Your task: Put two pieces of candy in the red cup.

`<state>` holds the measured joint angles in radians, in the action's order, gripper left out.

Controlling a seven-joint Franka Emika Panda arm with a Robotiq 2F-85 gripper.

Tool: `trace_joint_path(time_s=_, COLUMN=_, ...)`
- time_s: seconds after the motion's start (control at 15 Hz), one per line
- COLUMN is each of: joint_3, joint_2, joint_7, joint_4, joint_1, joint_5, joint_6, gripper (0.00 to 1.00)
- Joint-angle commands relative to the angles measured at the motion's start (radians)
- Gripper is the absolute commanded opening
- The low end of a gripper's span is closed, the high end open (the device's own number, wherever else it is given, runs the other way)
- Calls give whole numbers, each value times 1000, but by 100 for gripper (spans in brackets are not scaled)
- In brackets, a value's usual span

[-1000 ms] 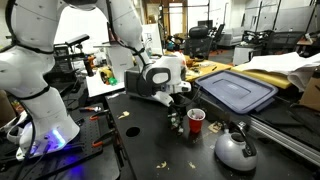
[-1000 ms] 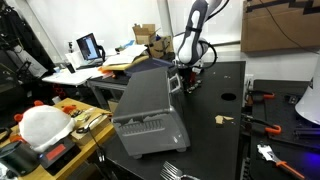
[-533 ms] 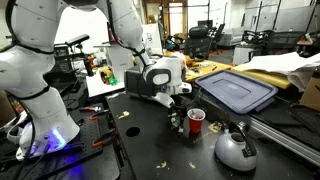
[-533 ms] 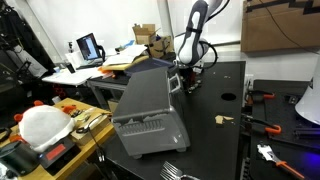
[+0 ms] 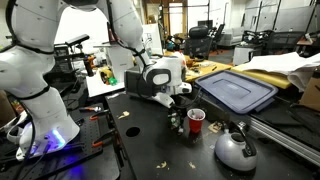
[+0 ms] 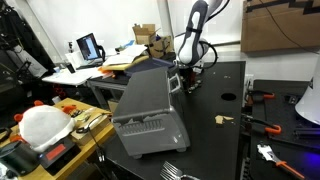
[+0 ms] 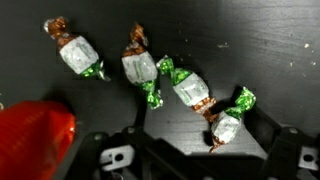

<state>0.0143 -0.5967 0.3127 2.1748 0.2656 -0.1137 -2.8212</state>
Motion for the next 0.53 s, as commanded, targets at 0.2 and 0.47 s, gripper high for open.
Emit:
trace_joint_path(time_s=0.2, joint_3=0, joint_2=18, joint_7=13, joint_4=15, joint_1=-27, joint_5=-16, joint_6=3, gripper=100)
trace_joint_path(time_s=0.47, joint_3=-8, joint_2=17, joint_7=23, joint_4=15, joint_1=-43, joint_5=-26, joint_6=8, gripper=100)
